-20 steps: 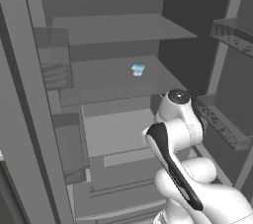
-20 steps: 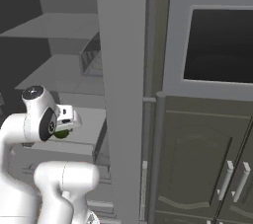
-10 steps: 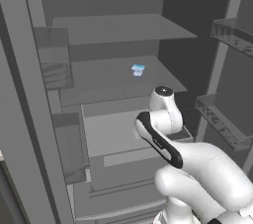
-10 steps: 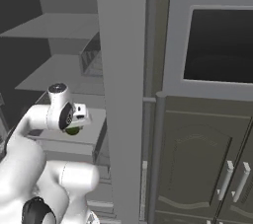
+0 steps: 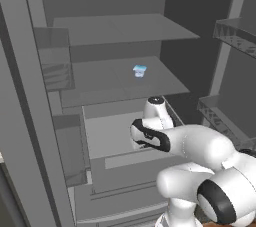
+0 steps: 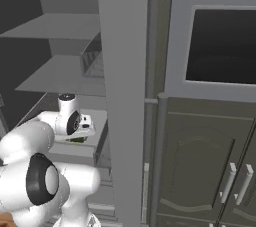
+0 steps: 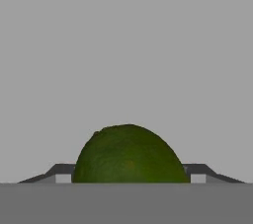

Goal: Place the lemon wedge and lime inside the fridge drawer. Close the drawer after placing the vegetables.

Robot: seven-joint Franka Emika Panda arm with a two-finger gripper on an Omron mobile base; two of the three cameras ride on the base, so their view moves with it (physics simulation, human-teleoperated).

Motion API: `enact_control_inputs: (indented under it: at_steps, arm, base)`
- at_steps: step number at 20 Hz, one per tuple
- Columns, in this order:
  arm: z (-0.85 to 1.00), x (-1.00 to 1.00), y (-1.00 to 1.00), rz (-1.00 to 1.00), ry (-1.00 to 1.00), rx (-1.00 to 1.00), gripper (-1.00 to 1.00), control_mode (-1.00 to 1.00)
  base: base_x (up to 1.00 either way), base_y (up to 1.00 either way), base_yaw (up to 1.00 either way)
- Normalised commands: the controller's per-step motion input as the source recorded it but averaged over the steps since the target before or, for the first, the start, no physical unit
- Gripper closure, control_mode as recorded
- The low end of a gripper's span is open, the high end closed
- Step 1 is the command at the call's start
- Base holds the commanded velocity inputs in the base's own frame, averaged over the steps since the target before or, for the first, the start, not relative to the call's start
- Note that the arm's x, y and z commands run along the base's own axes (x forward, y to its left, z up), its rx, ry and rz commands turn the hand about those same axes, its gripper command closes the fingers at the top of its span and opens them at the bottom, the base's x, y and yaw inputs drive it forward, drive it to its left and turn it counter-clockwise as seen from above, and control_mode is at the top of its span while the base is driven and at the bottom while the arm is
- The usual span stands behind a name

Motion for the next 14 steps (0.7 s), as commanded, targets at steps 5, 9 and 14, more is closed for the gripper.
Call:
enact_control_inputs:
  at_steps: [5,9,14]
  arm:
    - [-0.04,-0.58,-0.20,0.00,0.02,0.00,1.00,-1.00]
    - [0.00,-0.60,-0.11,0.00,0.00,0.00,1.00,-1.00]
    - [0.01,0.20,-0.04,0.00,0.07,0.00,1.00,-1.00]
  base:
    - [0.00,0.00,0.00]
    - [0.00,0.00,0.00]
    - [0.00,0.00,0.00]
